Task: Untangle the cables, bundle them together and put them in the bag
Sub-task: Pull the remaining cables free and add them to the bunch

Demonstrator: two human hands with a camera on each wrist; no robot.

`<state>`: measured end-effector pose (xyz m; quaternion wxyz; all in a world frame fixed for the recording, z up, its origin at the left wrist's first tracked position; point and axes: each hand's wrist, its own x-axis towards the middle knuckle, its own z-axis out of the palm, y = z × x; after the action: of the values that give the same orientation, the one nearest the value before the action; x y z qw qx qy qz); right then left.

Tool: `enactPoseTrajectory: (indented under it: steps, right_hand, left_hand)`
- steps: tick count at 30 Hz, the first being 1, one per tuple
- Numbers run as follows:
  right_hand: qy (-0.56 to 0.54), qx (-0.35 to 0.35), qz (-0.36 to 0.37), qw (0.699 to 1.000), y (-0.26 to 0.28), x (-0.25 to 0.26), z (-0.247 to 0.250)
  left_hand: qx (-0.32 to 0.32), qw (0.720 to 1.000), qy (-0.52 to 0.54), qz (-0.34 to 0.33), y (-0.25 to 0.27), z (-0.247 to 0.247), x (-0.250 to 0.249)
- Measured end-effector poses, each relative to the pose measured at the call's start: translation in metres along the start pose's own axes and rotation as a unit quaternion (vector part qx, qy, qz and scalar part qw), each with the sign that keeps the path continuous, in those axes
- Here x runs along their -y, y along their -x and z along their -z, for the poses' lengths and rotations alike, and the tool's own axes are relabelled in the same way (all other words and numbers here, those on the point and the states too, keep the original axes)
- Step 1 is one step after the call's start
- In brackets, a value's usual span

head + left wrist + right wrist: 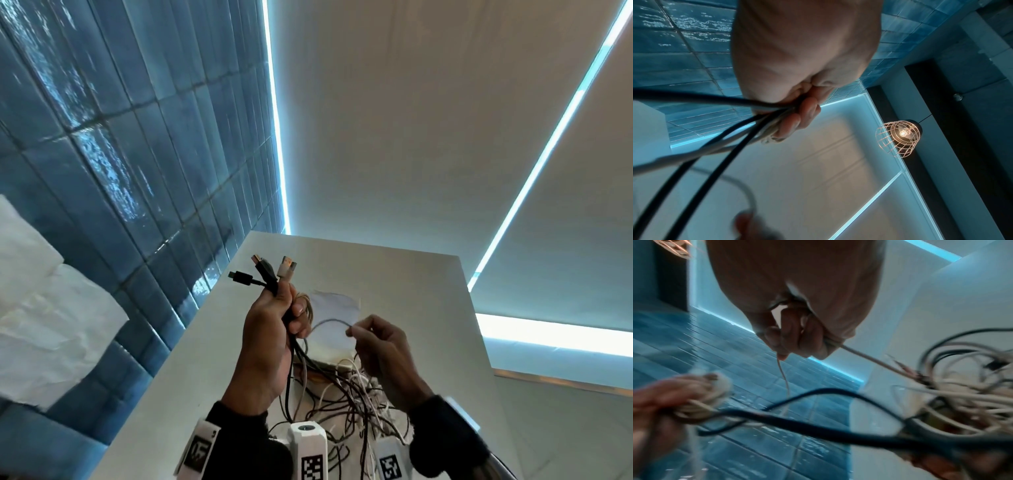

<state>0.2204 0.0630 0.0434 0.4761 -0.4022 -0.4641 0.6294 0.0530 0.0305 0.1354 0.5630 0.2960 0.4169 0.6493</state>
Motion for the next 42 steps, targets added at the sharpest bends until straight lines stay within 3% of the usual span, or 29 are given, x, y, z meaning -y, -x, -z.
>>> enactPoseTrajectory:
  steps: [6,11,16,19,31,37,42]
  right_hand:
    - [-0.058,0.06,0.092,0.992,0.01,0.039,-0.026]
    - [-0.051,0.103,0.112,0.987,0.021,0.041,-0.032]
    - [-0.013,0.158,0.066,0.985,0.024,0.03,-0.029]
    - [-0.049,0.175,0.022,0.983,0.024,0.025,-0.023]
    - [0.063,0.065,-0.105,0.99,0.014,-0.06,0.009]
    - [0.12,0.035,-0.081,0.989,0.008,-0.068,0.01]
    - [0.112,-0.033,-0.038,0.992,-0.003,-0.034,-0.001]
  left_hand:
    - [-0.027,0.998,-0.045,0.022,-0.001,-0.001,0.005]
    - [-0.035,0.997,-0.044,0.044,-0.001,-0.003,0.009]
    - [-0.013,0.994,0.07,0.084,0.0,-0.007,0.005]
    - [0.009,0.99,0.127,0.058,-0.002,-0.004,-0.001]
    - [0.012,0.996,0.09,0.004,0.001,0.005,-0.006]
    - [0.01,0.998,0.058,0.004,0.004,0.005,-0.005]
    - [-0.006,1.0,0.024,-0.015,0.004,0.002,-0.007]
